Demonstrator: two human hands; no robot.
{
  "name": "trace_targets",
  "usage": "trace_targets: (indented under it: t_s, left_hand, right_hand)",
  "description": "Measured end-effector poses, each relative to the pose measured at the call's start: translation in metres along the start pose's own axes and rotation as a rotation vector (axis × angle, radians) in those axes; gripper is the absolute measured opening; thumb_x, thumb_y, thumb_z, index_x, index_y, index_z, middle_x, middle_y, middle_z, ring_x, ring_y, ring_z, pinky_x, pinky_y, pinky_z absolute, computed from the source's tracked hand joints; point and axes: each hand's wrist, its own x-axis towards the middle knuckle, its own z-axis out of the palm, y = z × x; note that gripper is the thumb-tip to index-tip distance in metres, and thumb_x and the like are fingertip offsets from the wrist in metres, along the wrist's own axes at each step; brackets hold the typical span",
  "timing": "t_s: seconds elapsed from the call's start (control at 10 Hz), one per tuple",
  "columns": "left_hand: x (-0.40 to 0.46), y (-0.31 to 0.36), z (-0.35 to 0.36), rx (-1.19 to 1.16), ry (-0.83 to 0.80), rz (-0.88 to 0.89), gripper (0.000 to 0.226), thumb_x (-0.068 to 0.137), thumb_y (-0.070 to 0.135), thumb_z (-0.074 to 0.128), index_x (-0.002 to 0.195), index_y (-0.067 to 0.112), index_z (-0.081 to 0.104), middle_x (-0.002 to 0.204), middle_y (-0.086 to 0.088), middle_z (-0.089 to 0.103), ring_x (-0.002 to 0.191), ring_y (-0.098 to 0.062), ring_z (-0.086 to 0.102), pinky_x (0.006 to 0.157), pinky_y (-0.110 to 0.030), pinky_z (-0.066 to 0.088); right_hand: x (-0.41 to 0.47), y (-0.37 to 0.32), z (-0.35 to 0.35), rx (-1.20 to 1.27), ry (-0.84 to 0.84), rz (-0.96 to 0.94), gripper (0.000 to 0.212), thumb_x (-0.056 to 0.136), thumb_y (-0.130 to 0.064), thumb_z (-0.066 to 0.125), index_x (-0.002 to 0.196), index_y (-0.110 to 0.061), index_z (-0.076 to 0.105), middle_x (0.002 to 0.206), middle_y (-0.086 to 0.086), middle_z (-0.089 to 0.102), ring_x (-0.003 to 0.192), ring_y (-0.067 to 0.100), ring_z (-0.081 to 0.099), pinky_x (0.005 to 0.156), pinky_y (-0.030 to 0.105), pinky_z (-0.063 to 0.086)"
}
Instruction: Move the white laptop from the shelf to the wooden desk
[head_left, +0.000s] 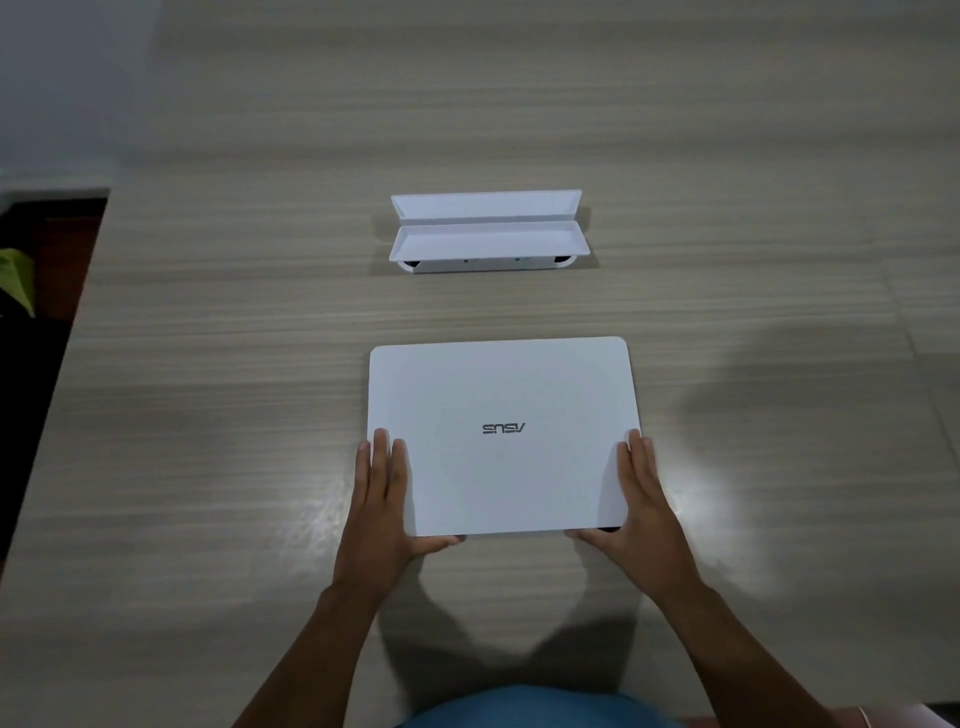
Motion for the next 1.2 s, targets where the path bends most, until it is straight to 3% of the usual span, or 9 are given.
trace_targets:
  t_s: [0.1,0.3,0.4,0.5,0.8,0.9,1.0,1.1,1.2]
  left_hand:
    - [0.005,-0.001,-0.002,0.042,-0.022,-0.002,0.137,0.056,0.087,0.056,0.154,0.007,0.002,0.163,-0.013,-0.01,0.148,-0.031,-0.015,0.116,-0.048,0.009]
    - [0.034,0.001,-0.017,0.077,-0.035,0.001,0.141,0.053,0.086,0.058,0.153,0.007,-0.004,0.161,-0.01,-0.018,0.145,-0.026,-0.025,0.116,-0.042,-0.001]
    - [0.043,0.004,-0.018,0.043,-0.021,-0.004,0.142,0.053,0.091,0.051,0.153,0.009,-0.008,0.16,-0.008,-0.022,0.143,-0.023,-0.03,0.116,-0.04,-0.004]
    - [0.047,0.004,-0.016,0.007,-0.009,-0.003,0.144,0.051,0.097,0.041,0.153,0.008,-0.007,0.16,-0.01,-0.02,0.143,-0.024,-0.03,0.116,-0.043,-0.004]
    - [0.05,0.005,-0.018,0.023,0.024,-0.017,0.144,0.05,0.086,0.06,0.154,0.009,-0.005,0.16,-0.006,-0.022,0.141,-0.018,-0.034,0.117,-0.039,-0.004]
    - [0.047,0.005,-0.02,0.049,0.037,-0.027,0.143,0.051,0.09,0.056,0.154,0.011,-0.006,0.161,-0.007,-0.019,0.142,-0.018,-0.033,0.118,-0.04,-0.004]
    - [0.036,0.012,-0.015,0.025,0.075,-0.033,0.133,0.062,0.084,0.057,0.154,0.012,-0.007,0.161,-0.005,-0.019,0.144,-0.017,-0.029,0.119,-0.042,-0.005]
    - [0.01,0.027,-0.009,-0.004,0.098,0.042,0.118,0.076,0.077,0.051,0.154,0.01,-0.008,0.161,-0.005,-0.017,0.146,-0.017,-0.023,0.119,-0.04,-0.004]
    - [-0.021,0.04,0.013,-0.03,0.093,0.206,0.1,0.087,0.069,0.043,0.154,0.007,0.0,0.163,-0.009,-0.006,0.149,-0.021,-0.011,0.121,-0.038,0.003]
  right_hand:
    - [0.0,-0.001,0.001,0.0,0.008,0.003,0.125,0.062,-0.067,0.068,0.156,-0.005,0.013,0.167,0.005,0.001,0.153,0.018,-0.005,0.119,0.042,0.025]
    - [0.021,-0.008,-0.004,0.018,0.033,0.041,0.129,0.061,-0.053,0.086,0.157,-0.008,0.011,0.166,-0.004,-0.005,0.152,0.01,-0.011,0.117,0.031,0.021]
    - [0.037,-0.007,-0.012,0.003,0.007,0.034,0.131,0.061,-0.055,0.085,0.157,-0.009,0.007,0.165,-0.005,-0.008,0.151,0.01,-0.013,0.117,0.029,0.021]
    - [0.046,-0.007,-0.018,-0.023,-0.019,0.012,0.131,0.065,-0.057,0.082,0.157,-0.009,0.003,0.165,-0.005,-0.011,0.152,0.014,-0.013,0.117,0.029,0.019]
    - [0.054,-0.008,-0.021,-0.051,-0.026,0.01,0.131,0.062,-0.052,0.086,0.157,-0.009,0.006,0.165,-0.004,-0.009,0.151,0.014,-0.014,0.116,0.028,0.021]
    - [0.051,-0.017,-0.022,-0.032,-0.04,0.048,0.13,0.065,-0.045,0.087,0.157,-0.01,0.003,0.164,-0.007,-0.013,0.151,0.014,-0.016,0.12,0.033,0.018]
    - [0.047,-0.023,-0.025,0.001,-0.063,0.101,0.123,0.07,-0.041,0.084,0.157,-0.01,0.003,0.165,-0.006,-0.011,0.151,0.015,-0.015,0.122,0.035,0.015]
    - [0.029,-0.035,-0.029,0.07,-0.053,0.158,0.101,0.083,-0.035,0.075,0.157,-0.009,0.01,0.167,-0.004,-0.003,0.152,0.013,-0.011,0.121,0.028,0.01]
    - [0.004,-0.049,-0.043,0.23,0.087,0.215,0.071,0.091,-0.026,0.068,0.151,-0.008,0.035,0.163,0.001,0.025,0.151,0.011,0.014,0.115,0.019,0.014]
